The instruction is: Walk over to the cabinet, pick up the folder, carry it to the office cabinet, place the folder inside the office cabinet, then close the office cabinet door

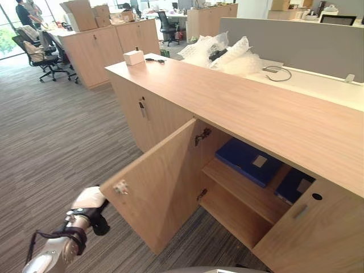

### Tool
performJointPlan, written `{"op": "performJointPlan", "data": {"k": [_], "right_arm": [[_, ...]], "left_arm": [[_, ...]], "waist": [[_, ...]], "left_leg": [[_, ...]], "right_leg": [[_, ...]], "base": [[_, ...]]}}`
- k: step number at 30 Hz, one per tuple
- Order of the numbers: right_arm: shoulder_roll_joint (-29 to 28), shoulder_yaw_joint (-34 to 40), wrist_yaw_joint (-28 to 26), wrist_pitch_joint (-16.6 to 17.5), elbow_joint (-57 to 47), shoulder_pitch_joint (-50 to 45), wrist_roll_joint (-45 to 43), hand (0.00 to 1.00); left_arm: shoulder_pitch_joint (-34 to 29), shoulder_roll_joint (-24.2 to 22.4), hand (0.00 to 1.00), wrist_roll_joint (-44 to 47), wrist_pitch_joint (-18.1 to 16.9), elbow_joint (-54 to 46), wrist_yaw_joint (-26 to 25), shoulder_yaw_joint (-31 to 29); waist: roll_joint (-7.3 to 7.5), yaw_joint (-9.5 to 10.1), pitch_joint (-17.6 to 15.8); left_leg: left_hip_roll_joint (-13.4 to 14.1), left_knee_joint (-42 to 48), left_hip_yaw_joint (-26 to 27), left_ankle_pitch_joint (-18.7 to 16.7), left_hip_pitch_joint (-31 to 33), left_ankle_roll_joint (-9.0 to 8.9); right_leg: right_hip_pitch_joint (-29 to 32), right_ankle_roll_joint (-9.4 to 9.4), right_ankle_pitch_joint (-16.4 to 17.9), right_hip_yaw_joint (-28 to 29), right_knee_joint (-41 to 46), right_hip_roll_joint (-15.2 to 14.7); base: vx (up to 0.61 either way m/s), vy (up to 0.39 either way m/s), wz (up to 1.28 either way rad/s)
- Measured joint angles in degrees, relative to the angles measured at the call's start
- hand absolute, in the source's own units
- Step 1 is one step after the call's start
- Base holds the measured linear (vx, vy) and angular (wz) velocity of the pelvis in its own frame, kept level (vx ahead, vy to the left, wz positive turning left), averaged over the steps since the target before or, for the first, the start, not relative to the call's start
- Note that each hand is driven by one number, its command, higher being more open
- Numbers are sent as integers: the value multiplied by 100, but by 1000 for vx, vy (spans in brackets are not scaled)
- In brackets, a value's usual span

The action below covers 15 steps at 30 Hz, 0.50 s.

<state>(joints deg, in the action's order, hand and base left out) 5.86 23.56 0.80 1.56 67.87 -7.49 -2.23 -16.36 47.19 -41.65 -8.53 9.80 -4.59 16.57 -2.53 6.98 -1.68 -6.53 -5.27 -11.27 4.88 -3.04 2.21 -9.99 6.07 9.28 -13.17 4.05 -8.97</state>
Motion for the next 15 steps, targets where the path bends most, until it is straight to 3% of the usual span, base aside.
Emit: {"op": "performJointPlan", "data": {"k": [3, 6, 8, 11, 15], "right_arm": [[82, -83, 71, 1, 62, -26, 0, 100], [92, -235, 124, 13, 53, 0, -1, 100], [22, -250, 153, 33, 54, 0, -2, 100], [-37, -252, 227, 32, 72, -44, -3, 100], [-74, -241, 309, 15, 173, -80, -9, 100]], "left_arm": [[-109, 25, 100, -77, -622, -742, 118, 860], [29, -635, 100, -62, -828, -975, 217, 1607], [336, -1052, 100, -34, -1187, -1207, 285, 2223], [724, -1471, 100, 120, -1517, -1411, 312, 2789], [1130, -1969, 100, 374, -1541, -1384, 377, 3091]], "waist": [[-60, -10, 8], [-51, -198, 12], [28, -395, 33], [102, -529, 20], [119, -688, 8]], "left_leg": [[13, -1, 18, 69, 84, -6], [63, -2, 137, 85, 87, -20], [110, -4, 193, 92, 100, -33], [184, -1, 316, 55, 75, -69], [279, 10, 329, 40, 60, -91]], "right_leg": [[73, 7, -42, 24, 3, 18], [114, -14, -94, 92, -32, 41], [112, -47, -186, 126, -131, 85], [117, -77, -270, 245, -201, 145], [61, -124, -296, 253, -326, 247]], "base": [[-103, -2, 3], [-69, -1, -22], [-31, -23, -20], [-5, -41, -24], [21, -72, -7]]}}
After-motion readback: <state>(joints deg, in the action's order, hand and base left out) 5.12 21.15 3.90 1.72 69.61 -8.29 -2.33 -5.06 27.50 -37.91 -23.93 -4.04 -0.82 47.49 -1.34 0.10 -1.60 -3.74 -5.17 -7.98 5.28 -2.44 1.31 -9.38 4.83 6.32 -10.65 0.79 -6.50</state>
